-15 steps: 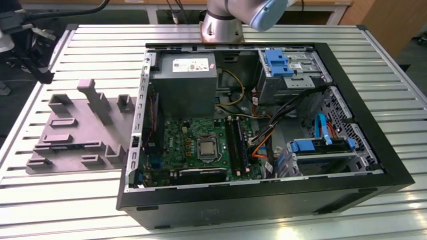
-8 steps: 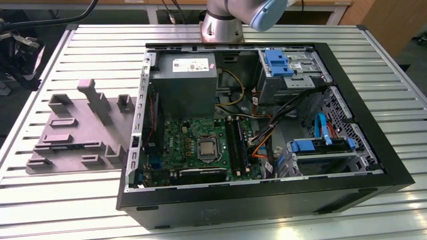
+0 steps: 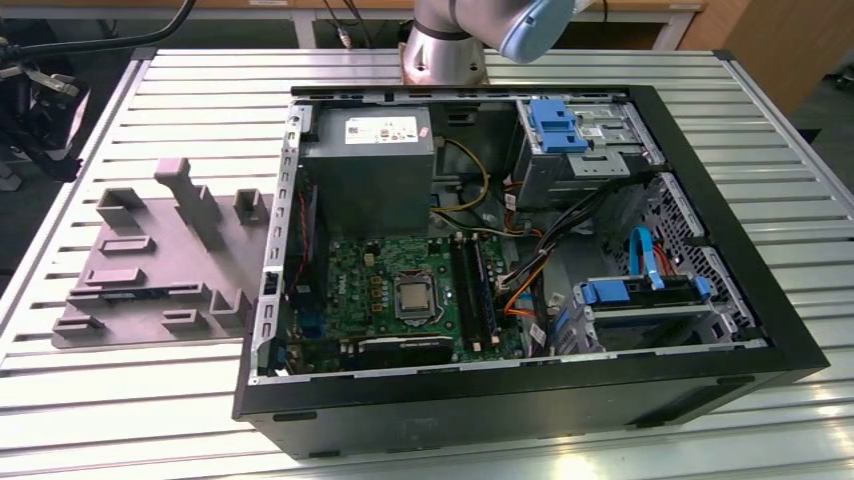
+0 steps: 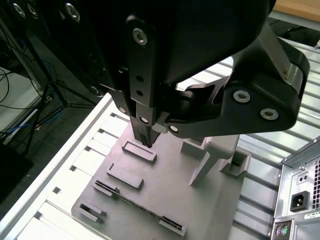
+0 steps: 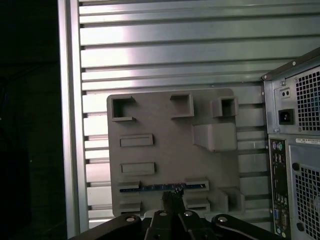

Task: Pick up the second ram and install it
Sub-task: 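Pick up the second ram and move it above second insertion slot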

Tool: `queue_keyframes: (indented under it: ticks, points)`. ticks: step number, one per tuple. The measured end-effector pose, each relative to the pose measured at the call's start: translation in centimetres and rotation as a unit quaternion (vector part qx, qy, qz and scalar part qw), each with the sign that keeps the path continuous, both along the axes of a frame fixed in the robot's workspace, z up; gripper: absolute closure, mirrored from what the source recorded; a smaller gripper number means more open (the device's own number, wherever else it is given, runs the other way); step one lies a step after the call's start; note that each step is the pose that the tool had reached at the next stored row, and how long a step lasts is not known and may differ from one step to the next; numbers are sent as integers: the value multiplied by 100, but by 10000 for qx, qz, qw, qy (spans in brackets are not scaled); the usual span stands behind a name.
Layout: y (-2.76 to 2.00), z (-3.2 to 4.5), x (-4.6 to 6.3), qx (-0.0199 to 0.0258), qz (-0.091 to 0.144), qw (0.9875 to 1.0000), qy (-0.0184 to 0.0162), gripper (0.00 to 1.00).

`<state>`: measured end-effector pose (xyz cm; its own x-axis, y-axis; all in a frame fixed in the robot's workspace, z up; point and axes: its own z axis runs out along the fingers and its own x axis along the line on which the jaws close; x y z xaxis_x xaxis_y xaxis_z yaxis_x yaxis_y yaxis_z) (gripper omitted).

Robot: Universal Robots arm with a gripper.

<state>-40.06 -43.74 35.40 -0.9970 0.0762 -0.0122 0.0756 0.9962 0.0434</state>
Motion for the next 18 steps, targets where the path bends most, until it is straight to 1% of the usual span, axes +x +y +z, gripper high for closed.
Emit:
queue_keyframes:
  ticks: [7,9,11,13,15,18]
  points:
    - [0,0,0,0,3,10000,0,89]
    - [0,-1,-1,0,46,10000,0,89]
    - [0,0,-3,-1,186,9998,1,89]
    - [0,-3,-3,-3,353,9994,0,89]
    - [0,-6,-2,-6,537,9986,0,89]
    - [0,-11,-2,-10,795,9968,0,89]
